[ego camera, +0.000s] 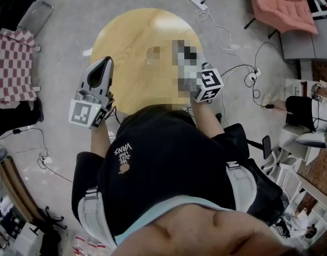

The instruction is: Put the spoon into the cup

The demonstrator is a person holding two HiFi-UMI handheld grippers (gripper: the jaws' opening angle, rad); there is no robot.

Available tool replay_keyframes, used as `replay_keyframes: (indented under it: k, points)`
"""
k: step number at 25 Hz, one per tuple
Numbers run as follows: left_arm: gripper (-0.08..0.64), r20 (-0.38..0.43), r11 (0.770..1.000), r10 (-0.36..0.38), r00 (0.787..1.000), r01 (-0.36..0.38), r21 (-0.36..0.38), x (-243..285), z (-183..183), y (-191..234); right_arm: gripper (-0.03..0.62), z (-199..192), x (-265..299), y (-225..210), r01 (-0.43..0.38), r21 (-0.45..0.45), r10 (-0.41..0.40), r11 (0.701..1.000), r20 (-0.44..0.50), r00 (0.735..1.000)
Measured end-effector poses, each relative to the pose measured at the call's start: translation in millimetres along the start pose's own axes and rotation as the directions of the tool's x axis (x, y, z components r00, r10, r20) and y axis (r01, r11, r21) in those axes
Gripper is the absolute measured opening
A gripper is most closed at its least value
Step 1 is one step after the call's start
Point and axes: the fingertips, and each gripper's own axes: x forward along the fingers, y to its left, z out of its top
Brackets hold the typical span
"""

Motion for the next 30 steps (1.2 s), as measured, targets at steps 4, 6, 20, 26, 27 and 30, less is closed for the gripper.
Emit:
replay_keyframes:
  k: [4,6,20,26,27,30]
  points:
    - [-0.002,-0.007,1.000,0.001,1.000,-0.001,0.002,0.5,-1.5,0.4,-0.001,-9.0,6.3,-3.1,0.000,0.010,0.000,1.000,-0.019,1.000]
    - [-0.003,-0.013,1.000,0.004,1.000,-0.004,-0.003,0.6,-3.1,1.2,-0.001,-13.6,9.2,-3.6,-0.002,0.015,0.002,1.000,-0.027,1.000]
    - [-0.002,-0.021,1.000,0.011,1.000,-0.012,-0.012,-0.9,-8.8,4.0,-0.001,-45.4,21.8,-10.9,0.017,0.014,-0.016,1.000,-0.087,0.996]
    - [-0.002,-0.024,1.000,0.012,1.000,-0.012,-0.015,-0.4,-8.9,4.4,-0.001,-50.9,25.8,-9.5,0.010,0.031,-0.007,0.999,-0.104,0.995]
    - [-0.002,-0.025,1.000,0.012,1.000,-0.013,-0.016,-0.4,-8.6,4.1,-0.001,-51.2,26.2,-8.9,0.008,0.032,-0.005,0.999,-0.105,0.994]
    - [-0.002,-0.022,1.000,0.013,1.000,-0.013,-0.016,-0.3,-8.8,4.1,-0.001,-53.6,28.1,-6.5,0.001,0.037,0.003,0.999,-0.108,0.994]
